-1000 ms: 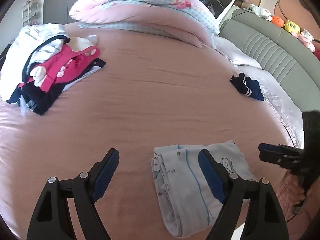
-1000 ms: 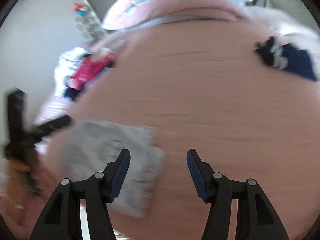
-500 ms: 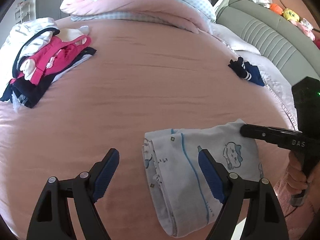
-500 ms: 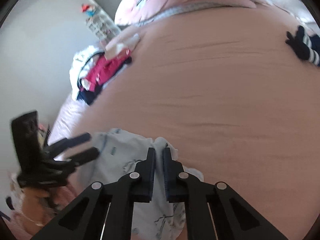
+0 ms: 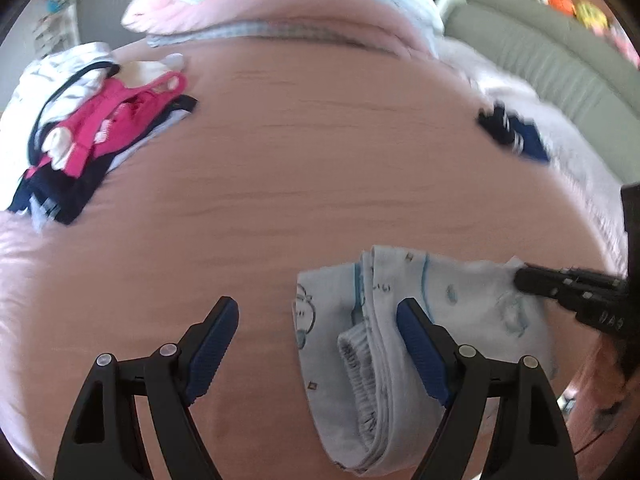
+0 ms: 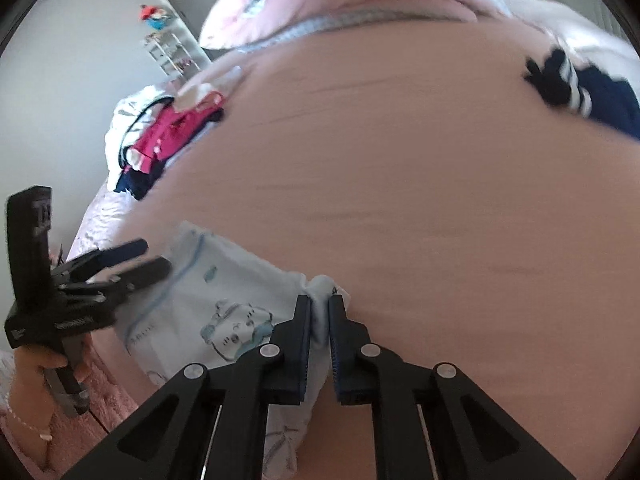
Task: Fold clothes
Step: 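Grasp the folded shorts with the left gripper and lift them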
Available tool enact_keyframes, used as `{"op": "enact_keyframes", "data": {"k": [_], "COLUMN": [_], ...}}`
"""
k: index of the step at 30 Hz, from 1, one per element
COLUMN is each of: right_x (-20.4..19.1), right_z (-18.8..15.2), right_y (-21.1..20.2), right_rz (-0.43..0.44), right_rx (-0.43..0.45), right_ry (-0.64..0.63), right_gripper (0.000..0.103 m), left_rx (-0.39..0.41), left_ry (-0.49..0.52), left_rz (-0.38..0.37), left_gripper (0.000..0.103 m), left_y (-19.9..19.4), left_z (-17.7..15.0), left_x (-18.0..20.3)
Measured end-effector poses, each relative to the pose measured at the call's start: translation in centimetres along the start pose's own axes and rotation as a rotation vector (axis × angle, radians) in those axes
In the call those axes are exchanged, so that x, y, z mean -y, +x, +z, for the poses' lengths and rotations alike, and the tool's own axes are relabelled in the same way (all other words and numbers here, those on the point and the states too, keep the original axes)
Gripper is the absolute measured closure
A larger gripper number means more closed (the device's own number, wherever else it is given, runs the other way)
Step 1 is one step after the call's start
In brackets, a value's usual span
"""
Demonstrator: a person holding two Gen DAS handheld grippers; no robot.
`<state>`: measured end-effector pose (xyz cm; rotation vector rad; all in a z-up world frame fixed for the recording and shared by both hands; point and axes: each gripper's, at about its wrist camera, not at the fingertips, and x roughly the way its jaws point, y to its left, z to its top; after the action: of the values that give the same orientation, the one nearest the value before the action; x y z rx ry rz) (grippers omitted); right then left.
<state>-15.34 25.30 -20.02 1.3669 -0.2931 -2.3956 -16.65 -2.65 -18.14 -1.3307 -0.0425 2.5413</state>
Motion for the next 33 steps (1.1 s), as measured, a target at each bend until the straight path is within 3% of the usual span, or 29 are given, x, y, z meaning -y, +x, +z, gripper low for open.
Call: {"op": "enact_keyframes", "data": {"k": [2,4,6,10,12,15,18,21,24,28,31,33], "right_x": [-0.3,-0.1,0.2,-0.1,-1.7,-1.8,-1.5,-0.9,-1.4,-2.2,-1.8,-1.0], "right_z": [0.5,0.6,0.7,0.1,-0.3,-0.4,0.2,0.3,-0.5,-1.3,-0.9,-0.4], "right_y": [-0.1,-0.2,-0.2,-1.9,-1.2,0.3,0.5,-2.2,-2.1,0.3,1.1,0.7], "right_rz": [-0.007,-0.032,-0.057,-0.027,0.017,-0.032,-0.069,-0.076,-0.045,-0.068,-0.129,-0.169], "right_rx": [0.021,0.035,0.049,0.109,0.055,0.036,0.053,0.154,0.133,0.049,0.042,0.068], "right_ry": [-0.012,0.010,0.031,0.041,-0.056,-0.066,-0.026,-0.009,-0.023,-0.068,-0.067,-0.027], "right_gripper": [0.087,0.078,0.078,0.078,0.078,0.078,0.078,0.078,0.078,0.078,0.067,0.067], "left_rx": [0.077,0.073,0.011,-0.005,0.032,-0.008,0.023,0.123,0.121,0.005,-0.003,0.013], "left_ry": [-0.013,0.035,0.113,0.045,0.037,0.039,-0.001,0.006,0.020,0.045,-0.035,-0.119], "left_rz": [-0.035,-0.038,0.062,0.070,0.096,0.143,0.158,0.083,-0.043,0.032,0.020,-0.011], "left_gripper": [0.022,0.022,0.022,0.022,0.022,0.021,0.022,0.022,0.022,0.022,0.021,0.021], "left_y": [-1.3,-0.8,1.0,1.5,0.9,1.7,0.7,-1.7,-2.1,-0.1,-0.3,-1.1], "left_z": [0.3,0.5,0.1,-0.2,0.0,-0.5,-0.5,-0.3,-0.9,-2.2,-2.2,-2.4], "left_x": [0.1,0.9,1.7,0.4,0.1,-0.6,-1.0,-0.3,0.7,0.6,-1.2,-2.5]}}
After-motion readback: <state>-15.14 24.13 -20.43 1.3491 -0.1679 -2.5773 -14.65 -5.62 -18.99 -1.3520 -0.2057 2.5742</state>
